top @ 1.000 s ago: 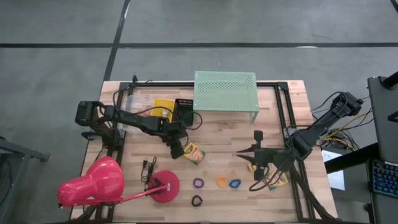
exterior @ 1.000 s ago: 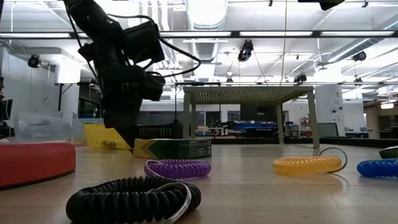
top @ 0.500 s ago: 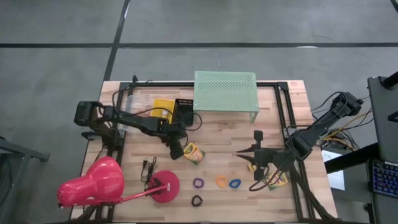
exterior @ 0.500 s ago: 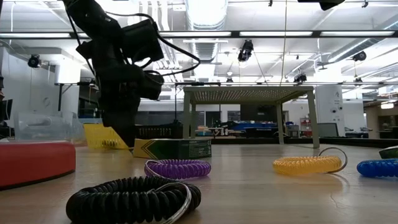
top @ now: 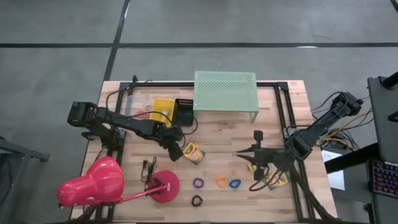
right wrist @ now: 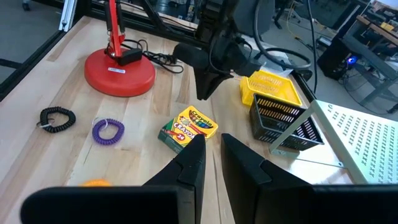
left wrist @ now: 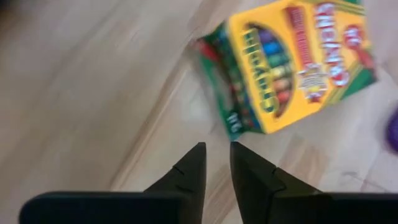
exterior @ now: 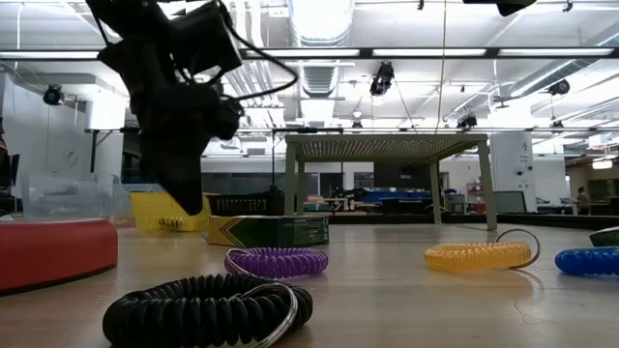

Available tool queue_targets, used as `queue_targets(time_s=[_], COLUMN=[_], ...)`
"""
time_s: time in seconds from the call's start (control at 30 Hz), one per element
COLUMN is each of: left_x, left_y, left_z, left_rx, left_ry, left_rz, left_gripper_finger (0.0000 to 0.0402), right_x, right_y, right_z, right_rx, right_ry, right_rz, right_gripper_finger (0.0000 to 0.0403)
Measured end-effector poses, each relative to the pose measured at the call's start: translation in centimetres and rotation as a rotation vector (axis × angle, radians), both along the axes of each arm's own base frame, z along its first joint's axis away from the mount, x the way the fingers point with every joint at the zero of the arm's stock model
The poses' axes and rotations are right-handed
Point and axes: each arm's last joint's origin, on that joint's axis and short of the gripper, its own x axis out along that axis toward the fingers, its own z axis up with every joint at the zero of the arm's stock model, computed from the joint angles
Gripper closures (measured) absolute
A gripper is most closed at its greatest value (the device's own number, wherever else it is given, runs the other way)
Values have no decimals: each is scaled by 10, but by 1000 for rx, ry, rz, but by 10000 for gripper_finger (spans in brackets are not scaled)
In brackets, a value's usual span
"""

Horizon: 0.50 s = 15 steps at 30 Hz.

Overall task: Pick & Place Office Desk Supplies
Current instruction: Put the crayon into the yellow bin

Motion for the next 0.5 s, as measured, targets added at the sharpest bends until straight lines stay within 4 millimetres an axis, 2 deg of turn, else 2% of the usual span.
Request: queue_targets(time_s=[0.23, 0.5], left_x=[-7, -8], left_y=[0, 1], left_z=[-14, -15], left_rx=[-15, -21], left_ry=[-11, -25], left_rz=[36, 48], left_gripper_finger=[316, 305], right_x=[0, 0], right_y=[0, 0], right_z=[0, 0], right_rx=[0, 0], right_ry=[0, 0], right_rz=[0, 0], right_gripper_finger=[355, 355])
